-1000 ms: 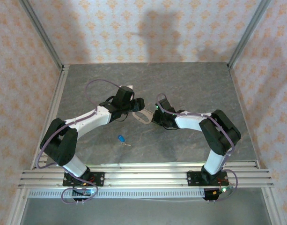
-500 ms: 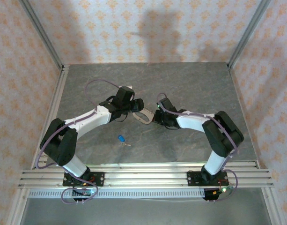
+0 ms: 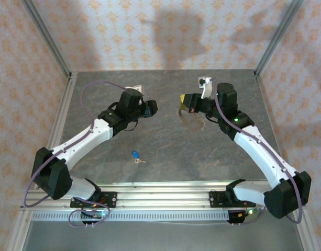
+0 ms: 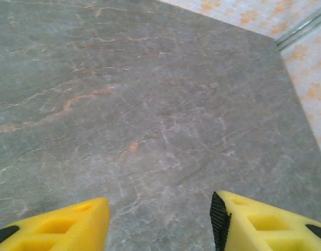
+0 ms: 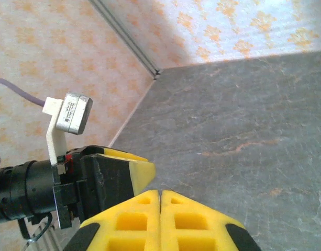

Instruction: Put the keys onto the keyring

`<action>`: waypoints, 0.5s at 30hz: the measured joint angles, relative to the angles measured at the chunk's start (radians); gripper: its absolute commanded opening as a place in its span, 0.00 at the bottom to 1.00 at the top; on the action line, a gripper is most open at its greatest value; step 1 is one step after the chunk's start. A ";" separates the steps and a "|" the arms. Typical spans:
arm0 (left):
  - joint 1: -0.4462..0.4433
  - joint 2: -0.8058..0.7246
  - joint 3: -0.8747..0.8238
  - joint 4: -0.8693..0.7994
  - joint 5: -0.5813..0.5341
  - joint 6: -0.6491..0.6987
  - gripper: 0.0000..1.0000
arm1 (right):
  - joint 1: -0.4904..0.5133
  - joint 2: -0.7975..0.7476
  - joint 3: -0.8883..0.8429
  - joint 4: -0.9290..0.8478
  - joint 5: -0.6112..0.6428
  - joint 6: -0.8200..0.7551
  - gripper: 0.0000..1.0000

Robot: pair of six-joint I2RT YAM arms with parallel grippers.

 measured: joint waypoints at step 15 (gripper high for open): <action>0.061 -0.055 0.006 0.232 0.382 -0.022 0.57 | -0.072 0.005 -0.034 0.127 -0.326 0.053 0.00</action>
